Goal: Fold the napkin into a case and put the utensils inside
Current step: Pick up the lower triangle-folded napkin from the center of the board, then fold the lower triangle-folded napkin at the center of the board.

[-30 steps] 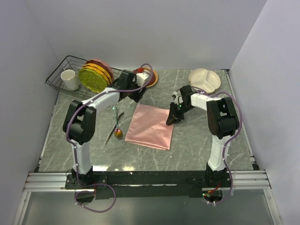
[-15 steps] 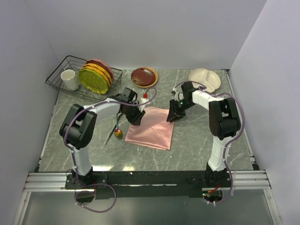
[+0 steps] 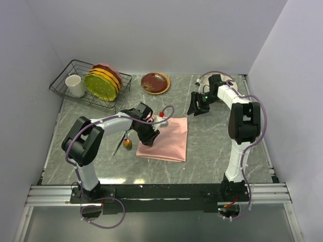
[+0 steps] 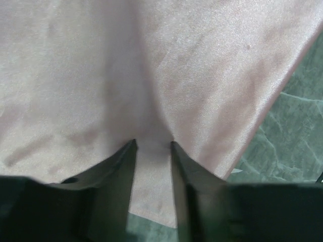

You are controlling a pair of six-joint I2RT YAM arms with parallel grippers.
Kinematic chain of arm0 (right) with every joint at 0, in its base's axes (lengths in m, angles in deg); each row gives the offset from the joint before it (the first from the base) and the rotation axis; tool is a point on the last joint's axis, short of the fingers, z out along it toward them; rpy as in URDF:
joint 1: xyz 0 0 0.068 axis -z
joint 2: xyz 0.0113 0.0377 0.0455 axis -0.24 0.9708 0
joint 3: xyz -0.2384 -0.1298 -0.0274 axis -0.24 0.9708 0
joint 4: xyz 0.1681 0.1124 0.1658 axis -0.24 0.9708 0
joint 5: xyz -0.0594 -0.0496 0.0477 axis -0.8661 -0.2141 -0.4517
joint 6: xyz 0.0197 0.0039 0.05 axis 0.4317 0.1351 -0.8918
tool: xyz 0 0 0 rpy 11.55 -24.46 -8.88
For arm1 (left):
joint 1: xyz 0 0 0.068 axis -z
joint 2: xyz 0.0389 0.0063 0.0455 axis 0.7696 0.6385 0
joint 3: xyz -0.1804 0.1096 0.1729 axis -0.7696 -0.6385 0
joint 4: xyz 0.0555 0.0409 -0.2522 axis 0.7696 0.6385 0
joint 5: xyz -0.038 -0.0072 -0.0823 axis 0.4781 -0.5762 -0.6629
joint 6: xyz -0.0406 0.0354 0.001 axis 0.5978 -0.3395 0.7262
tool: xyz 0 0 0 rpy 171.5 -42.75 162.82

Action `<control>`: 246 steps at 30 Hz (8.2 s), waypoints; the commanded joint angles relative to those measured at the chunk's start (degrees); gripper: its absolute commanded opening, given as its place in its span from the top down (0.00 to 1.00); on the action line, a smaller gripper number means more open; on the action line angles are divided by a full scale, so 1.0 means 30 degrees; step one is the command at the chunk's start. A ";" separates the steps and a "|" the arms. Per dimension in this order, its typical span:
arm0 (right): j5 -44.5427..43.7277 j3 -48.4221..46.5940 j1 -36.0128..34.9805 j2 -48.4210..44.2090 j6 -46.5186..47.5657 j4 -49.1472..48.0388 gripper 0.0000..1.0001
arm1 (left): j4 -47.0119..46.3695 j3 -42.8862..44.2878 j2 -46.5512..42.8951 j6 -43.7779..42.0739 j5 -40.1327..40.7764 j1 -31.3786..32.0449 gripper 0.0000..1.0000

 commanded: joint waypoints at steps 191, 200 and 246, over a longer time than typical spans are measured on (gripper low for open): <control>-0.1512 1.5502 -0.8464 -1.1786 4.3994 -0.0165 0.89 | 0.4303 0.5677 0.3145 -0.1262 -0.3822 -0.2241 0.97; -0.1365 1.5180 -0.8318 -1.1815 4.3172 0.0333 0.78 | 0.4184 0.5352 0.3233 -0.1145 -0.3118 -0.2212 0.99; 0.2672 1.4097 -0.5478 -1.7058 3.0319 0.1328 0.36 | 0.1782 0.3390 0.3554 0.1990 -0.2473 -0.0190 0.68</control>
